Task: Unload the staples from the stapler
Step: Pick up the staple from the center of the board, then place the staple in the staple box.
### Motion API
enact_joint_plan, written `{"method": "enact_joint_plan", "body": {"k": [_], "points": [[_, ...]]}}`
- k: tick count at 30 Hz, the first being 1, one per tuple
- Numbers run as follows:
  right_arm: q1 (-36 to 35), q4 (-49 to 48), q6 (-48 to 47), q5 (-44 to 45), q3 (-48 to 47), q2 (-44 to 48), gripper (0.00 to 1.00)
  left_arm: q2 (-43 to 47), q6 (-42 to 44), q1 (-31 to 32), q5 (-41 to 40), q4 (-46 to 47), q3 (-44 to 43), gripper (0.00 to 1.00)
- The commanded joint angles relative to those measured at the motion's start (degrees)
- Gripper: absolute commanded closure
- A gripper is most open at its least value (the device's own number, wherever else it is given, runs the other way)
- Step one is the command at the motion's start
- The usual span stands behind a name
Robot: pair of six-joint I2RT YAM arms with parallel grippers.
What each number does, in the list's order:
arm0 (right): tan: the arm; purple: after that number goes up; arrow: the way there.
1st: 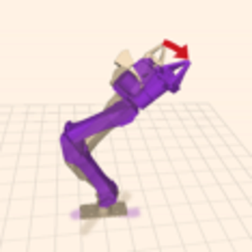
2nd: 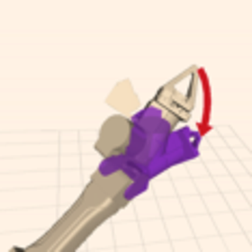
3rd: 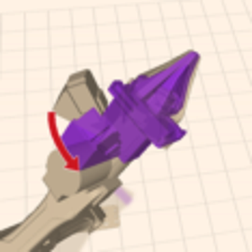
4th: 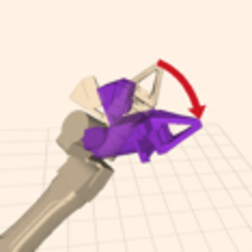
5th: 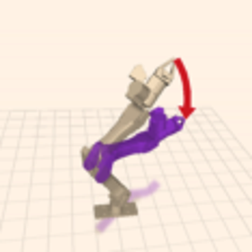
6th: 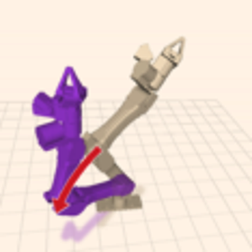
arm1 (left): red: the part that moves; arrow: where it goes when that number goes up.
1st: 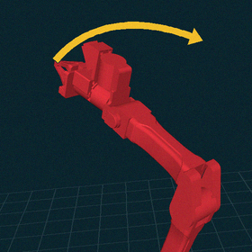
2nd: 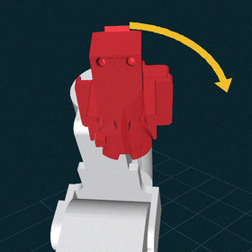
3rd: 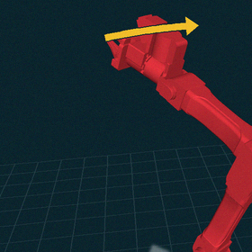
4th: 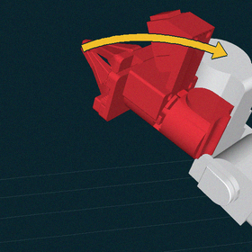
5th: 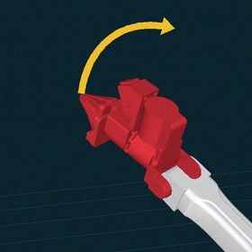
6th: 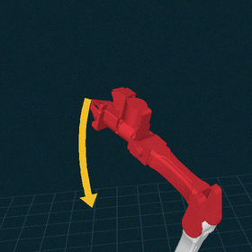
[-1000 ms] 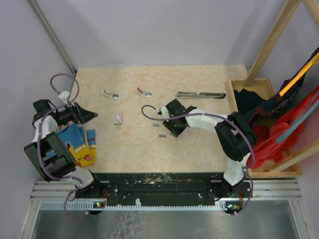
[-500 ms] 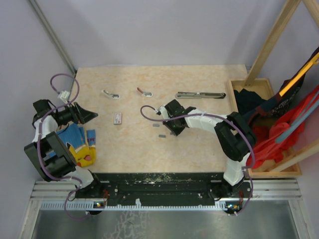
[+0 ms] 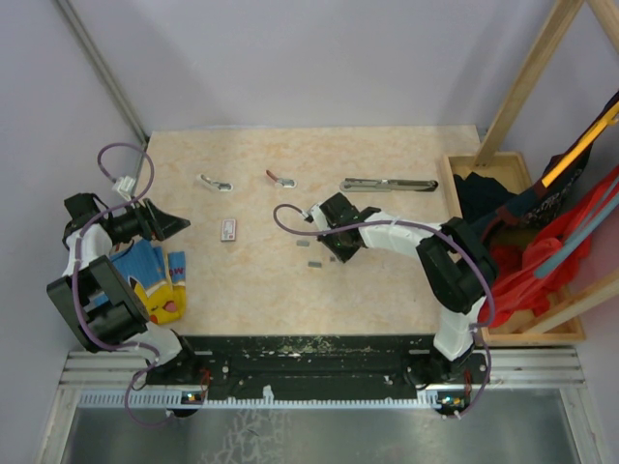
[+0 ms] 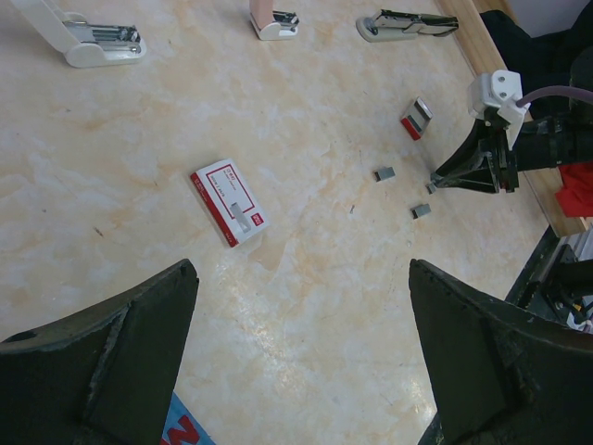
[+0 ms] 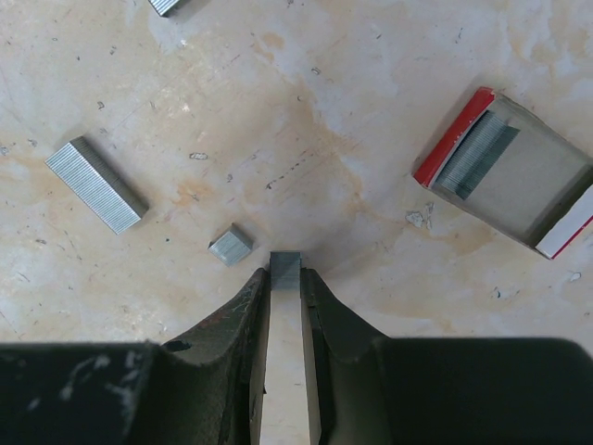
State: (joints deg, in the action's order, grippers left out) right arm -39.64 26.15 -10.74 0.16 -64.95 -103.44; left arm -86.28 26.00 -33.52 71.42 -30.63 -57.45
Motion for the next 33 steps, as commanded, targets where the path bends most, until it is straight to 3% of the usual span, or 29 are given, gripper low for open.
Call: {"method": "enact_joint_plan", "body": {"k": [1,16,33], "points": [[0.16,-1.2,0.33,1.07,-2.26,3.2,0.81,-0.56,1.16,-0.32,1.19,-0.66,0.15,0.0],[4.04,-0.84,0.01,3.44,-6.51,4.52,0.8,-0.72,1.03,-0.32,1.16,-0.55,0.15,0.0],[7.05,-2.19,3.62,5.45,-12.23,-1.65,0.8,-0.82,1.1,-0.32,1.25,-0.51,0.19,0.0]]}}
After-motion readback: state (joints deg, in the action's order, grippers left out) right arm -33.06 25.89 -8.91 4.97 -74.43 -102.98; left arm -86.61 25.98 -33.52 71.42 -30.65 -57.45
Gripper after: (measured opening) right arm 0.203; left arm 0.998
